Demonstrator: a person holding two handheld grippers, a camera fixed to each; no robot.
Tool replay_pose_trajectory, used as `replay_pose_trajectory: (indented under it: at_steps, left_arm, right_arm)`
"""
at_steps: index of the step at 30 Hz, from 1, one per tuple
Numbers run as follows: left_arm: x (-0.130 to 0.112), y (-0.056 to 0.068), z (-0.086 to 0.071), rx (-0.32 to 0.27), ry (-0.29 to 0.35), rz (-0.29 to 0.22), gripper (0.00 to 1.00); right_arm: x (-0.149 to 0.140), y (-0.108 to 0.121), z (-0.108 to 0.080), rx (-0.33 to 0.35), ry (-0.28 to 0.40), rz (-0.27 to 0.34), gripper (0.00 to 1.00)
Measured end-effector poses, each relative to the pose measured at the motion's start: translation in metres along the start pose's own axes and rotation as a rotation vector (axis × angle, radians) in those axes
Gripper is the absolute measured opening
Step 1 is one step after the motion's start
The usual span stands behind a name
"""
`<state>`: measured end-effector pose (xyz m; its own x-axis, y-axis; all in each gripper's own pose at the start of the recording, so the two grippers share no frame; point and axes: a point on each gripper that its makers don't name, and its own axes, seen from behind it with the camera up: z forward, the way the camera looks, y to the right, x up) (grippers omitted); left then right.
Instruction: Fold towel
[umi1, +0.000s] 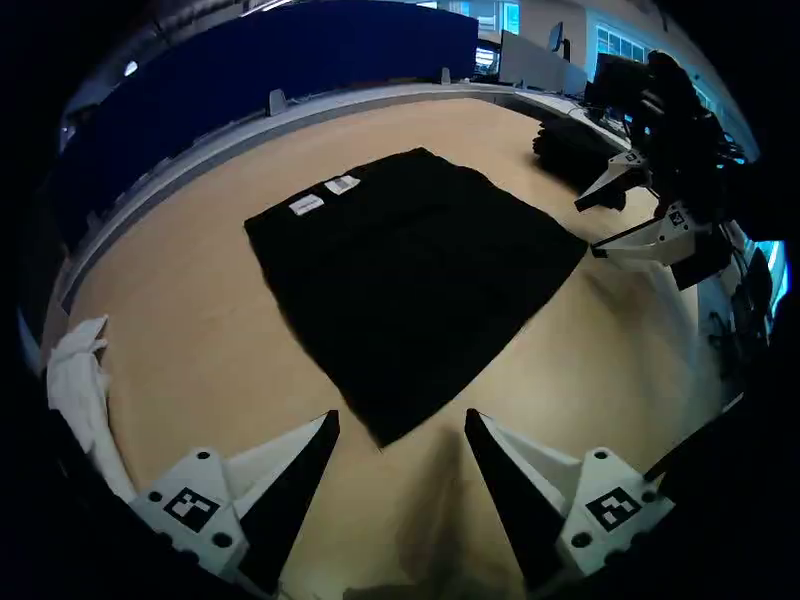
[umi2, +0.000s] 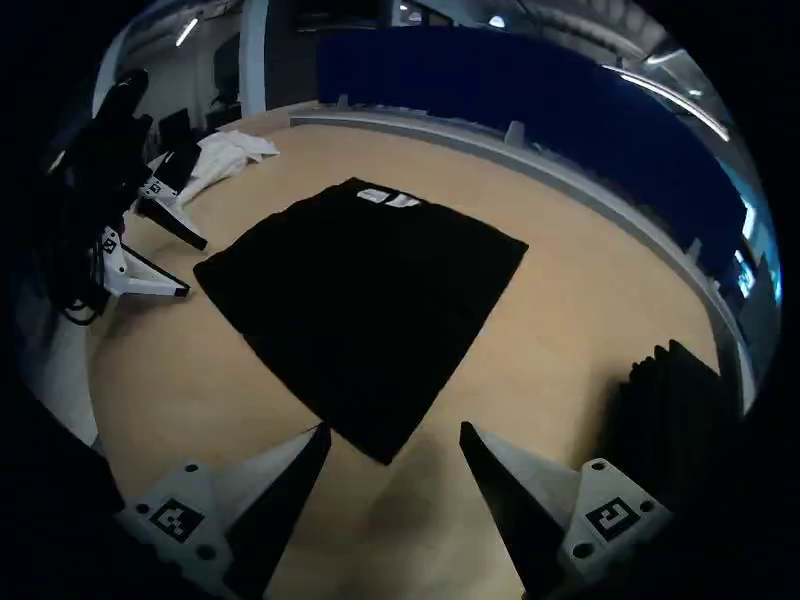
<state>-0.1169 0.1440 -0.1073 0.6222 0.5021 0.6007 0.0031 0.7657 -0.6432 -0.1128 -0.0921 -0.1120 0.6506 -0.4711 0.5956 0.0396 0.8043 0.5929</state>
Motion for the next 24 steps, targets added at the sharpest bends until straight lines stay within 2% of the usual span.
replay_pose_trajectory:
  at_steps: [6,16,20,24]
  left_arm:
    - [-0.007,0.000,0.003,0.001,-0.021,-0.007,0.93]
    - [-0.008,0.001,0.002,0.010,-0.031,-0.007,0.92]
    - [-0.008,0.002,0.002,0.014,-0.037,-0.012,0.89]
    - [-0.008,0.002,0.002,0.018,-0.043,-0.017,0.81]
  right_arm:
    - [-0.010,-0.001,0.002,0.008,-0.023,0.001,0.99]
    - [-0.013,-0.007,0.004,0.044,-0.022,-0.005,0.83]
    - [-0.013,-0.007,0.004,0.049,-0.024,-0.012,0.76]
    - [-0.014,-0.009,0.005,0.062,-0.029,-0.017,0.70]
